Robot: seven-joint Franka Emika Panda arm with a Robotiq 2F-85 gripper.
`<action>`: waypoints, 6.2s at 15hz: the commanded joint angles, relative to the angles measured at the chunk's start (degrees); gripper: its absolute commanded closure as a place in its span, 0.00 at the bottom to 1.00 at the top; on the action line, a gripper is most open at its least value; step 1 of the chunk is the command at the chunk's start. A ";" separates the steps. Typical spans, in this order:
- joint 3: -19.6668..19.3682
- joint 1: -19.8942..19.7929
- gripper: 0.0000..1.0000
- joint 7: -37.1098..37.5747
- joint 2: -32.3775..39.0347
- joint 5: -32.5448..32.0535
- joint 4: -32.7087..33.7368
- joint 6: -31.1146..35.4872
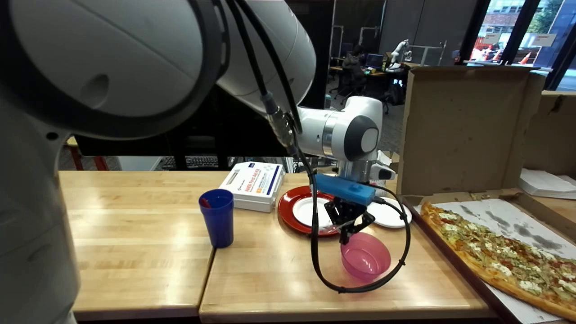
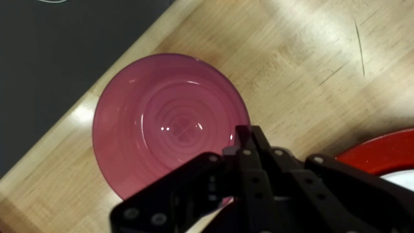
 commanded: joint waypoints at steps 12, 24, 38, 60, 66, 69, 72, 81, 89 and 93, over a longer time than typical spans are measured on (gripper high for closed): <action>2.25 2.78 0.99 -1.87 -12.75 -8.49 -15.11 9.56; 3.35 3.72 0.99 -9.64 -13.17 -5.44 -11.18 9.77; 6.00 6.16 0.99 -12.48 -6.02 -1.95 2.01 3.15; 10.19 10.06 0.99 -10.92 2.34 -3.44 7.12 -0.37; 10.34 10.77 0.99 -11.35 5.05 -4.59 10.61 -1.86; 10.40 10.54 0.99 -12.06 6.94 -4.01 13.20 -3.16; 10.48 10.32 0.99 -12.62 9.17 -3.44 15.92 -4.54; 10.56 9.57 0.99 -14.13 15.27 -2.73 22.74 -8.31; 10.61 9.17 0.66 -14.44 16.40 -2.67 24.08 -9.87; 10.76 9.09 0.41 -14.29 15.56 -1.93 23.22 -9.72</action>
